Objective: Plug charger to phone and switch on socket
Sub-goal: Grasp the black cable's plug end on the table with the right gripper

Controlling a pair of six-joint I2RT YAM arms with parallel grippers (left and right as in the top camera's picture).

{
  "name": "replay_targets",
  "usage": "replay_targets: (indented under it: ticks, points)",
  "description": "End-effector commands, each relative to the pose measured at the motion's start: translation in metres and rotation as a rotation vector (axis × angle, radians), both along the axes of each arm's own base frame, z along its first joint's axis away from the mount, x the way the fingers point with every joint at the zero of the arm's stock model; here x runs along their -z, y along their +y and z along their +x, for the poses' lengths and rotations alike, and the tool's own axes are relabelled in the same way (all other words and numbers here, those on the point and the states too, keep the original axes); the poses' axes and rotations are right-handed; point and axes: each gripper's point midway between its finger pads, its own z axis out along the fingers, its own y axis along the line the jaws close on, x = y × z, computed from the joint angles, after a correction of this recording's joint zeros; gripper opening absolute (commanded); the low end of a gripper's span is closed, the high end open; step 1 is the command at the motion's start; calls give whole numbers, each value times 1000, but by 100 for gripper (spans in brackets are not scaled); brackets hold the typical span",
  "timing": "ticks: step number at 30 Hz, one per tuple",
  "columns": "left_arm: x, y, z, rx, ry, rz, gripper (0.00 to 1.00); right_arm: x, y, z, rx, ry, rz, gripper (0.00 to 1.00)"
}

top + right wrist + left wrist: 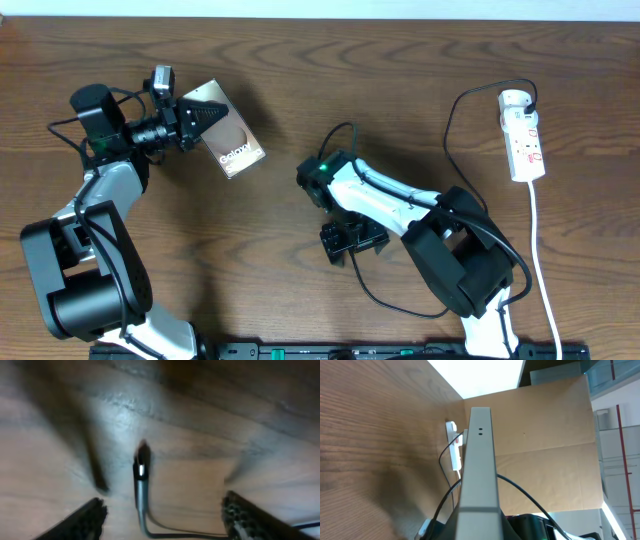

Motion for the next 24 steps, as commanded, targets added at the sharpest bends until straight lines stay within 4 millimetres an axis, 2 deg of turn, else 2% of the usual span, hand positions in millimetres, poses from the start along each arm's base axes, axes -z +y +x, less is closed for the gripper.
replay_targets:
  ticks: [1,4,6,8,16,24]
  points:
    - [-6,-2,-4,30,-38,2,7,-1,1,-1,6,-8,5,59]
    - [-6,-2,-4,30,-38,2,7,0,2,0,6,-12,9,58]
    - [-6,-2,-4,30,-38,2,7,0,3,0,5,-14,11,47]
    - [-6,-2,-4,30,-38,2,7,1,3,1,6,-16,13,43]
    - [-6,-2,-4,31,-52,7,7,3,9,5,2,-39,36,44]
    - [-6,-2,-4,30,-56,9,7,15,13,3,-1,-58,57,44]
